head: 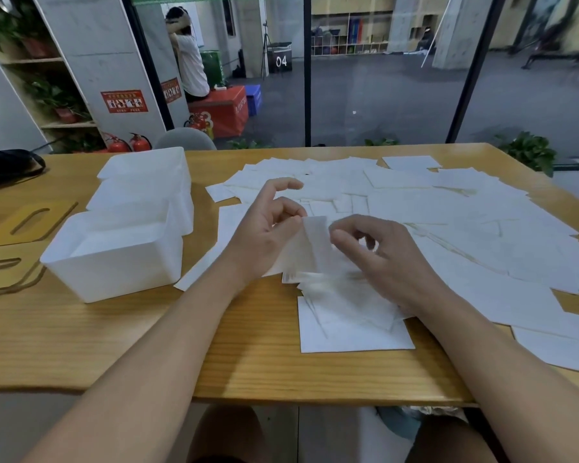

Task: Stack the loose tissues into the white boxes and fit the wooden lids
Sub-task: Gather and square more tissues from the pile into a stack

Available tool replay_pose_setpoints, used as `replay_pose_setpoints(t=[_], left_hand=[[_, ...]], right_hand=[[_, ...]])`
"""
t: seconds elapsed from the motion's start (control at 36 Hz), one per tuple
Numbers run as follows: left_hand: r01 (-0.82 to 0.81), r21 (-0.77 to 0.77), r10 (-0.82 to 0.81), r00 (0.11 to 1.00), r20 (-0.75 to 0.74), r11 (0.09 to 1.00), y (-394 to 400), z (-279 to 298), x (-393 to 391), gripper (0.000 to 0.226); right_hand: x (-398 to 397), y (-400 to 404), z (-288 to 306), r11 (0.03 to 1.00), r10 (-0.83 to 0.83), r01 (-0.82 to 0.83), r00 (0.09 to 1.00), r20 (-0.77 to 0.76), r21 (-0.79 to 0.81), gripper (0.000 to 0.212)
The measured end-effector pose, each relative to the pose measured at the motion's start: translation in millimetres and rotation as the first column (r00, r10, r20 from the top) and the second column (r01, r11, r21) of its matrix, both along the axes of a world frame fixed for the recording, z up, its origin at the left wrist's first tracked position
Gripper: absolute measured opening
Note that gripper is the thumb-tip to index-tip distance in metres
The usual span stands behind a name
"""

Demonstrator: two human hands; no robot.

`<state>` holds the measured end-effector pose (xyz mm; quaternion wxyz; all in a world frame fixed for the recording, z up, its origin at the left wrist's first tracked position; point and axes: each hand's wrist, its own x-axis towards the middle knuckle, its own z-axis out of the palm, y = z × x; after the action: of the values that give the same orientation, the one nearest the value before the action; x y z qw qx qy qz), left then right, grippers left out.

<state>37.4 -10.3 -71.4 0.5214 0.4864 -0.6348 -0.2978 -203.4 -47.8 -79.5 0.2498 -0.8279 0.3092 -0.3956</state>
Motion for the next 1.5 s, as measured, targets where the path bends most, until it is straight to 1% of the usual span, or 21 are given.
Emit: replay_pose_setpoints(t=[0.08,0.11,0.14,0.25,0.33,0.39,0.47,0.56,0.67,0.78,0.83,0.89,0.94,1.03,1.11,1.14,1.19,1.31,1.33,1.42,1.5], left_hand=[[-0.019,-0.050,0.021,0.999,0.049,0.999,-3.1,-4.7,-11.1,0.044],[-0.024,-0.060,0.028,0.998,0.064,0.998,-3.8,-6.4,-13.5,0.043],[-0.032,-0.068,0.037,0.996,0.082,0.997,-4.3,-7.8,-14.6,0.043],[-0.100,-0.078,0.111,0.981,0.156,0.992,-4.9,-10.9,-4.7,0.046],[-0.145,-0.033,0.149,0.964,0.222,0.989,-5.0,-15.1,8.2,0.046],[-0.176,-0.023,0.177,0.962,0.206,0.984,-5.0,-17.0,12.5,0.043],[-0.191,0.005,0.189,0.971,0.146,0.981,-3.9,-16.3,17.4,0.039],[-0.148,0.058,0.137,0.977,0.166,0.987,-1.8,-16.5,18.9,0.042],[-0.138,0.079,0.111,0.954,0.277,0.987,-1.1,-20.4,16.4,0.045],[-0.129,0.098,0.087,0.932,0.353,0.987,0.4,-22.1,16.9,0.050],[-0.137,0.103,0.086,0.915,0.395,0.985,1.2,-23.3,16.6,0.051],[-0.171,0.093,0.118,0.901,0.417,0.981,1.2,-24.2,17.7,0.047],[-0.239,0.061,0.191,0.885,0.423,0.969,1.0,-23.1,21.7,0.039],[-0.403,-0.007,0.365,0.823,0.436,0.915,3.2,-20.5,34.7,0.018],[-0.564,-0.060,0.514,0.697,0.499,0.823,11.7,-19.6,51.8,0.005],[-0.591,-0.074,0.535,0.661,0.526,0.803,14.0,-19.6,56.8,0.007],[-0.616,-0.075,0.535,0.610,0.585,0.784,17.7,-19.6,63.3,0.019],[-0.670,-0.011,0.457,0.494,0.740,0.742,24.6,-21.5,61.4,0.049],[-0.680,0.000,0.443,0.478,0.759,0.733,26.1,-22.7,60.0,0.053],[-0.701,0.035,0.426,0.471,0.773,0.712,28.0,-23.0,57.3,0.061],[-0.703,0.040,0.413,0.462,0.785,0.710,27.6,-21.9,56.5,0.060]], right_hand=[[3.4,3.9,2.5,0.997,0.071,-0.074,0.993,0.095,0.037,0.015],[3.6,3.6,1.5,0.997,0.058,-0.062,0.992,0.109,0.034,0.021],[3.8,2.9,0.0,0.999,0.033,-0.036,0.992,0.118,0.028,0.025],[1.5,-3.1,-2.8,0.995,-0.099,0.100,0.987,0.125,-0.001,0.024],[-3.4,-9.5,-1.9,0.989,-0.146,0.138,0.972,0.187,0.057,0.023],[-4.7,-13.2,-1.8,0.980,-0.181,0.158,0.963,0.201,0.123,0.022],[-5.3,-15.8,-3.5,0.960,-0.244,0.211,0.953,0.179,0.183,0.023],[-7.5,-18.6,-7.6,0.938,-0.310,0.273,0.936,0.165,0.214,0.025],[-7.4,-19.5,-12.9,0.907,-0.407,0.395,0.911,0.070,0.144,0.030],[-6.2,-20.1,-18.9,0.902,-0.423,0.420,0.906,0.006,0.104,0.028],[-7.1,-20.7,-20.6,0.902,-0.419,0.422,0.907,-0.048,0.095,0.031],[-7.9,-19.8,-20.4,0.906,-0.411,0.419,0.906,-0.101,0.068,0.038],[-9.5,-19.0,-18.9,0.900,-0.434,0.435,0.892,-0.124,-0.021,0.041],[-11.2,-18.1,-14.8,0.897,-0.439,0.431,0.893,-0.098,-0.094,0.031],[-8.2,-15.6,-13.4,0.942,-0.335,0.330,0.938,-0.090,-0.065,0.017],[-6.2,-14.0,-13.4,0.955,-0.297,0.294,0.949,-0.103,-0.049,0.014],[-2.5,-11.2,-13.2,0.969,-0.247,0.246,0.958,-0.142,-0.026,0.011],[-2.0,-9.9,-14.2,0.976,-0.213,0.216,0.961,-0.175,-0.001,0.010],[-2.9,-10.1,-14.1,0.977,-0.206,0.211,0.964,-0.166,0.010,0.010],[-3.5,-10.2,-13.5,0.979,-0.192,0.199,0.969,-0.157,0.033,0.010],[-2.6,-10.6,-13.5,0.981,-0.185,0.193,0.967,-0.174,0.034,0.009]])
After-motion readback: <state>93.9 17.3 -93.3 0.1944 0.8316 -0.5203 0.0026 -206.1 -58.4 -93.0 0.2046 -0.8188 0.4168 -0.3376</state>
